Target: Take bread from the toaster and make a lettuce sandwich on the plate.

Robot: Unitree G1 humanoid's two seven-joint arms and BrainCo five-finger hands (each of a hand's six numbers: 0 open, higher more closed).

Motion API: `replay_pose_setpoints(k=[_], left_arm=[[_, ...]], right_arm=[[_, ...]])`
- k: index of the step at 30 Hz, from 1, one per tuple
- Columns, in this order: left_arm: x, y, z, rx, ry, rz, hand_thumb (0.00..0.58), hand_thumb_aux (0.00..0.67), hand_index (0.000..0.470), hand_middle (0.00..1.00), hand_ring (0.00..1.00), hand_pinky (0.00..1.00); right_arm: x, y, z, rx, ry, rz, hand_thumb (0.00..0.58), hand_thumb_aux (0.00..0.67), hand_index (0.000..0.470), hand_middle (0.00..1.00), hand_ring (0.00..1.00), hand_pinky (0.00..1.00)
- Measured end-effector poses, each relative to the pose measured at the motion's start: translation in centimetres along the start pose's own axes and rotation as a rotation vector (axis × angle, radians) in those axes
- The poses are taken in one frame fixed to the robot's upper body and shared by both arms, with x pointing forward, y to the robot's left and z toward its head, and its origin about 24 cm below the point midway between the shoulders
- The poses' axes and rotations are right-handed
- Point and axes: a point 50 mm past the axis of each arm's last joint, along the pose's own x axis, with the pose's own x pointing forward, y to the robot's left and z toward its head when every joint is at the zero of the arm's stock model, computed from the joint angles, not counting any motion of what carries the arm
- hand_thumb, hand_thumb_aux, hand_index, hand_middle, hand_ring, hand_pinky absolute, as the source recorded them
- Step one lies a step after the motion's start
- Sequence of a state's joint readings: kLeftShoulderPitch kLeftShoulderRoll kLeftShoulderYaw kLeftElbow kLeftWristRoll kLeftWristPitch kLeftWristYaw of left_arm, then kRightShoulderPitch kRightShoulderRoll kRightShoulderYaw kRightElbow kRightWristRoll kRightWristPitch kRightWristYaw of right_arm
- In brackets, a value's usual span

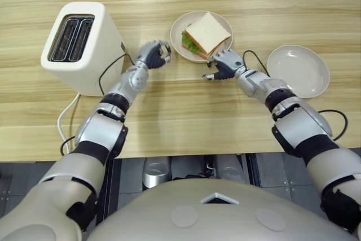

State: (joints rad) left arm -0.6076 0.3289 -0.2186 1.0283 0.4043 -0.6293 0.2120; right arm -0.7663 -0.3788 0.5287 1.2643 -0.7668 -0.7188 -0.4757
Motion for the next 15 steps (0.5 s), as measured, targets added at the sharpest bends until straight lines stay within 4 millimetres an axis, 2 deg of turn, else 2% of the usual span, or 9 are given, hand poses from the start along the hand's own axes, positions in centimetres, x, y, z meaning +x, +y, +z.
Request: replay_pose_setpoints(k=[3, 6, 8, 10, 15], left_arm=[[-3.7, 0.3, 0.2, -0.191, -0.06, 0.089, 0.0, 0.0, 0.0, 0.0, 0.0, 0.0], [-7.5, -1.4, 1.6, -0.421, -0.049, 0.134, 0.0, 0.0, 0.0, 0.0, 0.0, 0.0], [-8.2, -1.6, 3.0, -0.599, -0.032, 0.195, 0.0, 0.0, 0.0, 0.0, 0.0, 0.0], [-8.3, -1.5, 4.2, -0.687, -0.027, 0.237, 0.0, 0.0, 0.0, 0.0, 0.0, 0.0], [-8.8, -1.7, 5.6, -0.708, 0.038, 0.304, 0.0, 0.0, 0.0, 0.0, 0.0, 0.0]], right_arm=[[-2.5, -1.0, -0.4, 0.269, -0.035, -0.178, 0.0, 0.0, 0.0, 0.0, 0.0, 0.0], [-5.7, 0.4, 0.6, 0.498, -0.075, -0.274, 0.0, 0.0, 0.0, 0.0, 0.0, 0.0], [-6.8, 0.8, 1.8, 0.62, -0.094, -0.34, 0.0, 0.0, 0.0, 0.0, 0.0, 0.0], [-7.2, 0.4, 2.9, 0.72, -0.117, -0.417, 0.0, 0.0, 0.0, 0.0, 0.0, 0.0], [-7.4, -0.7, 5.0, 0.946, -0.143, -0.558, 0.0, 0.0, 0.0, 0.0, 0.0, 0.0]])
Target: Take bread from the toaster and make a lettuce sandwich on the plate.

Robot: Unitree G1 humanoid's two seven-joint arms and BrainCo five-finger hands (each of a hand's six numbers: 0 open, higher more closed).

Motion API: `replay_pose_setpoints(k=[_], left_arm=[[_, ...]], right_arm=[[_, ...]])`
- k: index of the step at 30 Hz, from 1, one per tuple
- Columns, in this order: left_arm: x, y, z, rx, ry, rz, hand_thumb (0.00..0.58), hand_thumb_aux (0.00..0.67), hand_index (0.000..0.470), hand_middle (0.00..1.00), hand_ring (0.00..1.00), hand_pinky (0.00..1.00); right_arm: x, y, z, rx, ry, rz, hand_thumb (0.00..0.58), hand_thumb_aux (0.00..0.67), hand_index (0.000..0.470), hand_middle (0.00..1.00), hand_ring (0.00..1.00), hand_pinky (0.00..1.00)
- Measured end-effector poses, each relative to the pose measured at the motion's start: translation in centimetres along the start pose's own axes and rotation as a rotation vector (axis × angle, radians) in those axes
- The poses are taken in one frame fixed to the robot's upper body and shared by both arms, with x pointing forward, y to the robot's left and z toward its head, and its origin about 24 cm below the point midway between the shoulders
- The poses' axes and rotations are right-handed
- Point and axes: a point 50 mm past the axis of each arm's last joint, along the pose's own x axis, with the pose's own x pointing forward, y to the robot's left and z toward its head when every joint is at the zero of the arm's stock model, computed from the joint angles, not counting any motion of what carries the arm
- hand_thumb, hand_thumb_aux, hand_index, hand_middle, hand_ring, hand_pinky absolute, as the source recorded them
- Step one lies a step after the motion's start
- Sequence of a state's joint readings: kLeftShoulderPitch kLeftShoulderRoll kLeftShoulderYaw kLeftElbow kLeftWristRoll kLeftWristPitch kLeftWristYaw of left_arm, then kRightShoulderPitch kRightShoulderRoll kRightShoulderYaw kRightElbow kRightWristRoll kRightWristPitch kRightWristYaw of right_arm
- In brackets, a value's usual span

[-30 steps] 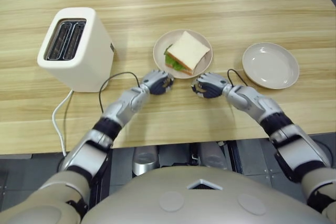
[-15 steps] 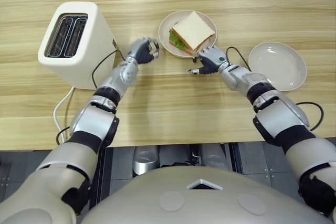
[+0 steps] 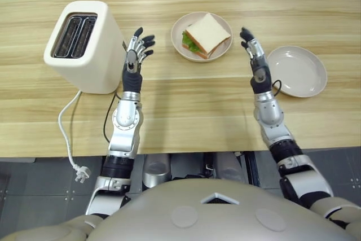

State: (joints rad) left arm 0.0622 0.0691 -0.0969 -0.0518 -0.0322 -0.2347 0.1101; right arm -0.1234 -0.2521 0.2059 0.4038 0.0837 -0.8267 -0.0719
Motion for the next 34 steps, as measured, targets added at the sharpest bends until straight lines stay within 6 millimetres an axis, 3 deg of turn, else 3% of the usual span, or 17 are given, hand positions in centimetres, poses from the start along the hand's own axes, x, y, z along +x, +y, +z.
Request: replay_pose_setpoints(k=[4, 10, 17, 34], left_arm=[[0.1, -0.3, 1.1, 0.033, -0.036, 0.081, 0.0, 0.0, 0.0, 0.0, 0.0, 0.0], [-0.2, 0.8, 0.4, 0.207, -0.067, 0.135, 0.0, 0.0, 0.0, 0.0, 0.0, 0.0], [-0.7, 1.4, 0.0, 0.21, -0.049, 0.108, 0.0, 0.0, 0.0, 0.0, 0.0, 0.0], [-0.8, 1.5, 0.2, 0.179, -0.081, 0.061, 0.0, 0.0, 0.0, 0.0, 0.0, 0.0]], right_arm=[[0.3, -0.4, 0.8, 0.028, -0.024, -0.058, 0.0, 0.0, 0.0, 0.0, 0.0, 0.0], [0.4, -1.4, 0.4, -0.013, -0.002, -0.097, 0.0, 0.0, 0.0, 0.0, 0.0, 0.0], [0.3, -0.2, 0.5, -0.042, -0.02, -0.04, 0.0, 0.0, 0.0, 0.0, 0.0, 0.0], [0.3, -0.3, 0.5, -0.038, -0.021, -0.039, 0.0, 0.0, 0.0, 0.0, 0.0, 0.0]])
